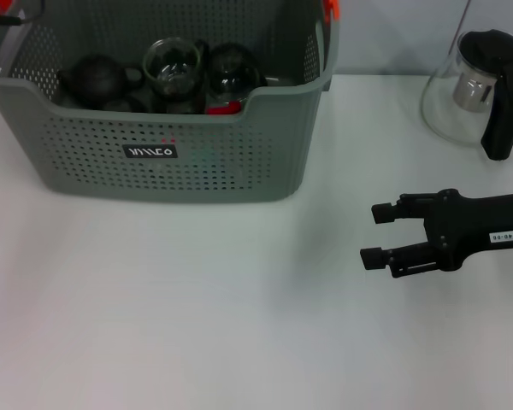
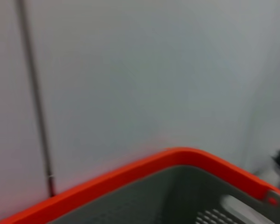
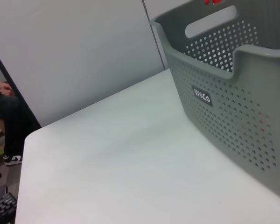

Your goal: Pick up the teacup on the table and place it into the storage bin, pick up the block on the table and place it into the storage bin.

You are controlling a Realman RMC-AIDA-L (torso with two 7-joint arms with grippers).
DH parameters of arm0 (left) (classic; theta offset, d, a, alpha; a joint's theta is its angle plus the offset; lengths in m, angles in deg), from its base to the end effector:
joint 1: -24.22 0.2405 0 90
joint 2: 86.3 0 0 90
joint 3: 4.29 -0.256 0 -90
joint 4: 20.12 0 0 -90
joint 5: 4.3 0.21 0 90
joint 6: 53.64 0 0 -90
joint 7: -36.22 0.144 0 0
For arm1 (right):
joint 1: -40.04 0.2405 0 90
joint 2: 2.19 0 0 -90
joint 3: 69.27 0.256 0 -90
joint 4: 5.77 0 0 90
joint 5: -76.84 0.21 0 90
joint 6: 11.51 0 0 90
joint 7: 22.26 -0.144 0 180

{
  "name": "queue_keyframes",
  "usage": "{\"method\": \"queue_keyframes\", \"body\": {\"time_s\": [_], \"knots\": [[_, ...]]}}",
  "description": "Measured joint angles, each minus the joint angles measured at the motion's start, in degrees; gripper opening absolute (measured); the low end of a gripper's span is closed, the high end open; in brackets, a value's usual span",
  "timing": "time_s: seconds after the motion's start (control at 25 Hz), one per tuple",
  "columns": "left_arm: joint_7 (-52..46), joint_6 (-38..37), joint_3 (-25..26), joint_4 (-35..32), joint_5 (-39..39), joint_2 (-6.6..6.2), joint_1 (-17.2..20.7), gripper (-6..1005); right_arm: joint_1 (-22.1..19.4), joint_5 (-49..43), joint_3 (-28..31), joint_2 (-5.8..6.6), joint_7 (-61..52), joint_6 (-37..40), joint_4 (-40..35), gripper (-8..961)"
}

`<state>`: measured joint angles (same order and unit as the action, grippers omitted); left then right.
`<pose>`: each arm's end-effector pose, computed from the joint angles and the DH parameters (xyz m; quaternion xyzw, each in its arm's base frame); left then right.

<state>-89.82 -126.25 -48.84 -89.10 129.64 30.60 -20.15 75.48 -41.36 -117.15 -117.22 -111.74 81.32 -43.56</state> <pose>-0.1535 0.4470 0.1098 -0.8875 -0.2796 -0.1338 0.3410 0.2423 0.3411 0.0045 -0.9600 0.2227 0.1658 0.0356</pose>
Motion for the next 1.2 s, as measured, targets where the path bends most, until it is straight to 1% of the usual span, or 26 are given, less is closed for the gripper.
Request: {"method": "queue_keyframes", "body": {"time_s": [0.12,0.28,0.36,0.48,0.56,0.68,0.76,0.8,0.88,0.96,1.04,1.08,1.2], "knots": [[-0.15,4.15,-0.07,2.87,-0.23,0.27,-0.04,268,0.05,0.10,0.18,-0.01,0.01,-0.04,-0.07,930],[-0.36,5.22,-0.19,4.52,-0.23,0.47,0.04,289,0.06,0.18,0.27,-0.01,0.10,-0.05,-0.22,930],[-0.40,5.31,0.06,4.29,-0.31,0.81,0.50,299,0.07,0.20,0.29,-0.01,0.10,-0.06,-0.26,930],[0.30,4.23,0.43,2.59,-2.85,1.29,2.20,447,-0.07,0.34,0.38,-0.01,0.19,-0.08,-0.54,930],[2.03,1.86,0.44,0.95,-6.82,1.66,4.07,546,-0.15,0.37,0.43,-0.01,0.24,-0.03,-0.60,930],[6.70,-5.43,0.58,-2.75,-15.45,3.15,8.31,753,-0.37,0.58,1.21,-0.01,1.14,0.54,-0.69,930],[8.87,-9.97,0.70,-5.37,-21.33,4.29,11.52,792,-0.58,1.12,2.36,-0.02,2.19,1.15,-0.66,930],[9.76,-12.03,0.72,-6.49,-24.13,4.85,13.13,811,-0.96,2.19,3.94,-0.06,3.50,2.34,-0.36,930],[11.40,-16.23,0.74,-7.97,-28.86,5.73,16.08,851,-1.21,2.79,4.74,-0.07,4.01,3.08,-0.21,930],[12.43,-19.37,0.75,-8.49,-31.63,6.46,18.43,889,-1.69,4.18,6.04,-0.10,4.48,4.39,-0.17,931],[13.26,-21.68,0.73,-8.52,-33.55,7.11,20.85,929,-2.06,5.12,6.54,-0.27,4.69,5.21,-0.44,931],[13.76,-22.36,0.68,-8.20,-33.98,7.24,21.60,948,-2.18,5.40,6.61,-0.37,4.90,5.52,-0.64,931],[16.98,-24.91,0.58,-5.41,-35.41,7.47,24.09,949,-2.12,5.46,6.61,-0.47,5.88,5.75,-0.86,931]]}}
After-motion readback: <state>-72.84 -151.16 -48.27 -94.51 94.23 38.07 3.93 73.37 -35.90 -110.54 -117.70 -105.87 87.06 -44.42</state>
